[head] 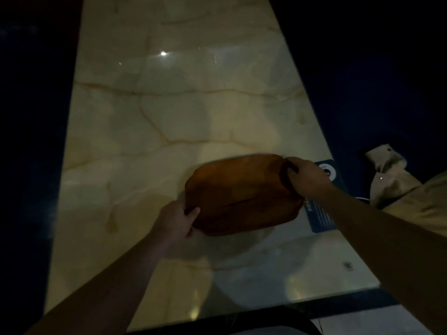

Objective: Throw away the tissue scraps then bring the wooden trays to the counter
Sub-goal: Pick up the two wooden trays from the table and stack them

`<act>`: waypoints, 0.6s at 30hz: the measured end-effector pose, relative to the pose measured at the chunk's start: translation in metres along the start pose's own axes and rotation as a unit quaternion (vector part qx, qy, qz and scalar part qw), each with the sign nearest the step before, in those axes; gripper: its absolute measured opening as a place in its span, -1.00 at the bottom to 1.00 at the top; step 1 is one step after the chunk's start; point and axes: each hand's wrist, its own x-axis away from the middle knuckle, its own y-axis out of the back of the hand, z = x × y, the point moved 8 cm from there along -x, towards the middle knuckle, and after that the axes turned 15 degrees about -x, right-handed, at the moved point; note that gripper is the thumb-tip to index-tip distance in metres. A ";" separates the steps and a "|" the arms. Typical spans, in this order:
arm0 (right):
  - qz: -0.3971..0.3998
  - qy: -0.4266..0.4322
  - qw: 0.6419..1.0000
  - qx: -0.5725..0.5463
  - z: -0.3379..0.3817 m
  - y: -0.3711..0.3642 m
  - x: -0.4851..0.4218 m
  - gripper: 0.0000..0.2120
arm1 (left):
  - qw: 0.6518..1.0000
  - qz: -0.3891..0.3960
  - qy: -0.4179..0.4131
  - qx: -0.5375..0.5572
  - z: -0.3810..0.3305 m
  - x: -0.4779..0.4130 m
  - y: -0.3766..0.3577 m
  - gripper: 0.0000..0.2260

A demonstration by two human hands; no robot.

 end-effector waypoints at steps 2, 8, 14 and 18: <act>0.006 0.008 1.000 0.012 0.008 -0.001 -0.004 -0.62 | 1.000 0.006 0.007 0.023 0.005 0.005 -0.004 -0.74; -0.021 0.006 1.000 0.018 0.009 0.002 0.003 -0.66 | 0.998 -0.007 0.038 0.039 0.015 0.005 -0.002 -0.68; -0.054 -0.005 0.999 0.010 -0.017 0.001 0.036 -0.76 | 0.981 -0.015 0.063 0.185 0.030 -0.015 0.021 -0.66; -0.068 -0.013 0.997 -0.021 -0.018 -0.005 0.044 -0.78 | 0.977 -0.014 0.066 0.204 0.034 -0.032 0.010 -0.39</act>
